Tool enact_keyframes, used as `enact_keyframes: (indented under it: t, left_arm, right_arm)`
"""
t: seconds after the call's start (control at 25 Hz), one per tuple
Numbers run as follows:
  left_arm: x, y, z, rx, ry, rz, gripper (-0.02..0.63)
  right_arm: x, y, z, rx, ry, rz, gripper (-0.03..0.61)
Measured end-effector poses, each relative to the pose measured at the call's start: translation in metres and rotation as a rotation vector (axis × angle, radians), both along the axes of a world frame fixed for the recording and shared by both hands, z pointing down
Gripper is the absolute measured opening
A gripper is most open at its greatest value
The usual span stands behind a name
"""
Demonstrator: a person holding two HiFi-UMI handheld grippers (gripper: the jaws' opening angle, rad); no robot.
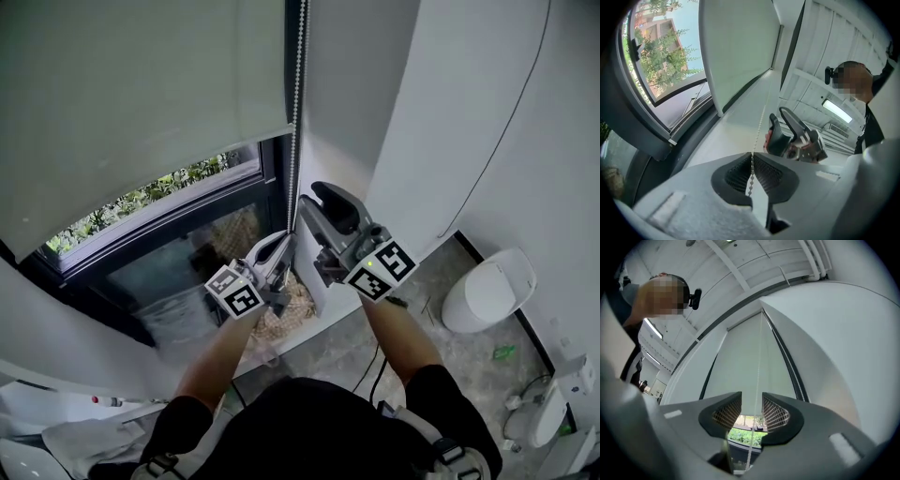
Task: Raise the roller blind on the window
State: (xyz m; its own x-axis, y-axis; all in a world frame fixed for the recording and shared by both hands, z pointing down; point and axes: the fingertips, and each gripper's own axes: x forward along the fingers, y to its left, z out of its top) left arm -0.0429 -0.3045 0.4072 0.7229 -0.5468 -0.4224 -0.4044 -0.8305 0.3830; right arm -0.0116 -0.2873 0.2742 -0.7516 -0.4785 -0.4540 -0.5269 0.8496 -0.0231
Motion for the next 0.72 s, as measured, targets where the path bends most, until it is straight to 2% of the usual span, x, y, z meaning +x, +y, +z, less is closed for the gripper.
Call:
enact_keyframes:
  t: [0.2,0.32,0.48,0.68,0.72]
  left_arm:
    - [0.000,0.004,-0.001,0.005,-0.036,0.001,0.015]
    - [-0.003,0.006,-0.001,0.007,-0.046,-0.005,0.015]
    - [-0.007,0.008,-0.001,0.006,-0.049,-0.010,0.015]
    - [-0.005,0.011,-0.001,0.011,-0.047,0.002,0.015]
    - [-0.005,0.012,-0.001,0.011,-0.044,0.005,0.015]
  right_arm:
    - [-0.017,-0.017,-0.051,0.070,0.012,0.021,0.116]
    - [-0.025,-0.019,-0.066,0.072,-0.014,0.000,0.095]
    - [-0.036,-0.015,-0.066,0.082,-0.017,-0.010,0.078]
    - [-0.039,-0.023,-0.059,0.048,-0.034,0.000,0.076]
    - [-0.038,-0.024,-0.060,0.050,-0.040,0.003,0.047]
